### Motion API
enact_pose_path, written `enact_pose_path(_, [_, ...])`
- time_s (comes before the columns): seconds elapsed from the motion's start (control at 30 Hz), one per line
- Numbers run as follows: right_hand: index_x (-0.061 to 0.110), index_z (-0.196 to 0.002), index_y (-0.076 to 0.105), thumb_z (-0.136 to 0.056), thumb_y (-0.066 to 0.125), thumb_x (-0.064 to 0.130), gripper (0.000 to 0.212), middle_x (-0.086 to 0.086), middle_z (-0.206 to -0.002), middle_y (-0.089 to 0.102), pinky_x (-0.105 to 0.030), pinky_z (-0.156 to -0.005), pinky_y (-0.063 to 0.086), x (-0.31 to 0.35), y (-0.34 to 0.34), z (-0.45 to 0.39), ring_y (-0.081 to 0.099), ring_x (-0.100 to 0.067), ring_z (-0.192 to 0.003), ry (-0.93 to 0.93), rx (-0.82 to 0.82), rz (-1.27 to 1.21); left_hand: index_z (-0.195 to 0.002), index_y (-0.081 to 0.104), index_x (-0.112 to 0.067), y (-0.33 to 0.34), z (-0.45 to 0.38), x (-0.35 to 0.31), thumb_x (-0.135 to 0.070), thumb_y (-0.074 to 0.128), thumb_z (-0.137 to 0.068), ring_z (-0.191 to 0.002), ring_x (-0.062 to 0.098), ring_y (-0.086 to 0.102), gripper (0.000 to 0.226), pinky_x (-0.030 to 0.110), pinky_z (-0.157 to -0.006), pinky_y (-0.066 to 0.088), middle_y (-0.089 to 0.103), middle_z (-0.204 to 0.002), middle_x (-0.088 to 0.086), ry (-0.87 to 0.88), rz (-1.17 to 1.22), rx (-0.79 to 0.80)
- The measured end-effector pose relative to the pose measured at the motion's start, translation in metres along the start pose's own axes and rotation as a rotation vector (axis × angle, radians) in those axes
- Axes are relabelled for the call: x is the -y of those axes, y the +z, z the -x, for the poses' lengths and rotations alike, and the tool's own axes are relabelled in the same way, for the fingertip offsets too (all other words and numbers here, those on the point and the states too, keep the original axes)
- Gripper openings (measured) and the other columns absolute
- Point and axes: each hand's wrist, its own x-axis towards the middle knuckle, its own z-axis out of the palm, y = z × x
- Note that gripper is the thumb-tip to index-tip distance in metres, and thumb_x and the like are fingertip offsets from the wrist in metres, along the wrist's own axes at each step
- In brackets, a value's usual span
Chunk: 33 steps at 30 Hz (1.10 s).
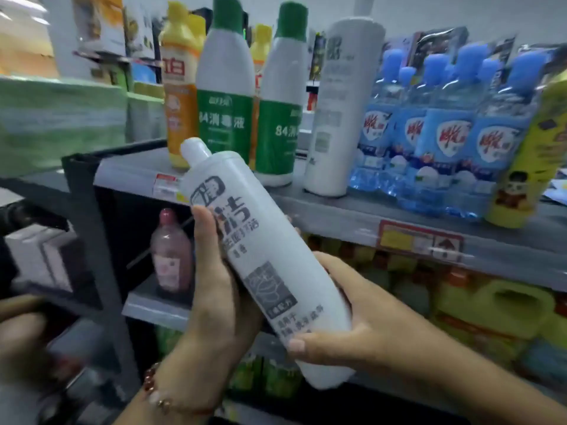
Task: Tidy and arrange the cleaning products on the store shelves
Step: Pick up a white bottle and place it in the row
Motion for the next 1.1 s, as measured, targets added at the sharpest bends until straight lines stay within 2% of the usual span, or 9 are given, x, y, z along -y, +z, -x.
enact_pose_path(0.1, [0.059, -0.123, 0.045, -0.073, 0.087, 0.044, 0.067, 0.032, -0.12, 0.062, -0.034, -0.094, 0.056, -0.047, 0.06, 0.0, 0.064, 0.006, -0.108, 0.16, 0.119, -0.082, -0.096, 0.082, -0.017, -0.066, 0.025, 0.031, -0.079, 0.055, -0.071, -0.09, 0.034, 0.074, 0.072, 0.055, -0.092, 0.057, 0.075, -0.104, 0.017, -0.225, 0.068, -0.238])
enact_pose_path(0.2, [0.047, -0.119, 0.054, -0.077, 0.086, 0.026, 0.057, 0.024, -0.115, 0.068, -0.026, -0.092, 0.056, -0.096, 0.116, 0.007, 0.066, 0.007, -0.104, 0.296, 0.23, -0.167, -0.088, 0.083, -0.014, -0.123, 0.064, 0.066, -0.068, 0.061, -0.083, -0.076, 0.03, 0.075, 0.058, 0.05, -0.082, 0.058, 0.076, -0.092, 0.014, -0.359, 0.103, -0.54])
enact_pose_path(0.3, [0.034, -0.13, 0.054, -0.061, 0.083, 0.034, 0.075, 0.015, -0.119, 0.069, -0.025, -0.094, 0.055, -0.135, 0.166, 0.018, 0.065, 0.005, -0.107, 0.367, 0.27, -0.207, -0.087, 0.08, -0.013, -0.16, 0.099, 0.088, -0.06, 0.068, -0.078, -0.073, 0.027, 0.074, 0.05, 0.044, -0.074, 0.06, 0.076, -0.089, 0.013, -0.427, 0.1, -0.657])
enact_pose_path(0.43, [0.017, -0.126, 0.061, -0.075, 0.084, 0.02, 0.056, -0.011, -0.12, 0.07, -0.048, -0.096, 0.053, -0.16, 0.208, 0.029, 0.066, -0.026, -0.116, 0.335, 0.284, -0.311, -0.117, 0.074, -0.014, -0.178, 0.132, 0.1, -0.056, 0.066, -0.085, -0.101, 0.026, 0.074, 0.054, 0.046, -0.096, 0.056, 0.075, -0.115, 0.014, -0.492, 0.012, -0.698])
enact_pose_path(0.6, [0.028, -0.131, 0.058, -0.08, 0.084, 0.011, 0.06, 0.0, -0.124, 0.072, -0.038, -0.097, 0.056, -0.178, 0.214, 0.039, 0.067, -0.019, -0.116, 0.354, 0.305, -0.404, -0.138, 0.049, -0.032, -0.175, 0.157, 0.104, -0.03, 0.069, -0.094, -0.113, 0.02, 0.069, 0.049, 0.048, -0.101, 0.054, 0.069, -0.126, 0.002, -0.487, -0.56, -0.403])
enact_pose_path(0.7, [0.032, -0.13, 0.056, -0.079, 0.077, -0.009, 0.069, 0.013, -0.125, 0.071, -0.026, -0.097, 0.052, -0.19, 0.204, 0.049, 0.064, -0.009, -0.121, 0.387, 0.323, -0.45, -0.154, 0.012, -0.046, -0.157, 0.159, 0.102, -0.037, 0.067, -0.092, -0.124, 0.007, 0.054, 0.083, 0.028, -0.097, 0.045, 0.048, -0.143, -0.012, -0.452, -1.128, -0.013])
enact_pose_path(0.8, [0.016, -0.12, 0.064, -0.07, 0.069, -0.013, 0.057, 0.005, -0.109, 0.076, -0.022, -0.089, 0.053, -0.198, 0.195, 0.072, 0.07, -0.01, -0.108, 0.467, 0.261, -0.582, -0.157, -0.014, -0.046, -0.141, 0.157, 0.105, -0.056, 0.063, -0.092, -0.129, 0.006, 0.045, 0.102, 0.026, -0.094, 0.04, 0.034, -0.153, -0.013, -0.429, -1.436, 0.233])
enact_pose_path(0.9, [0.006, -0.107, 0.066, -0.065, 0.062, -0.011, 0.045, -0.001, -0.092, 0.078, -0.024, -0.08, 0.056, -0.208, 0.187, 0.101, 0.074, -0.013, -0.09, 0.515, 0.203, -0.633, -0.157, -0.015, -0.045, -0.129, 0.158, 0.118, -0.067, 0.061, -0.087, -0.128, 0.007, 0.047, 0.106, 0.028, -0.092, 0.044, 0.036, -0.153, -0.015, -0.383, -1.531, 0.368])
enact_pose_path(1.1, [0.019, -0.126, 0.062, -0.066, 0.081, 0.009, 0.064, -0.005, -0.117, 0.072, -0.039, -0.094, 0.057, -0.22, 0.16, 0.149, 0.068, -0.021, -0.113, 0.603, -0.042, -0.518, -0.156, 0.006, -0.051, -0.108, 0.177, 0.162, -0.057, 0.074, -0.082, -0.124, -0.004, 0.056, 0.101, 0.03, -0.1, 0.052, 0.054, -0.143, -0.024, -0.429, -1.313, 0.414])
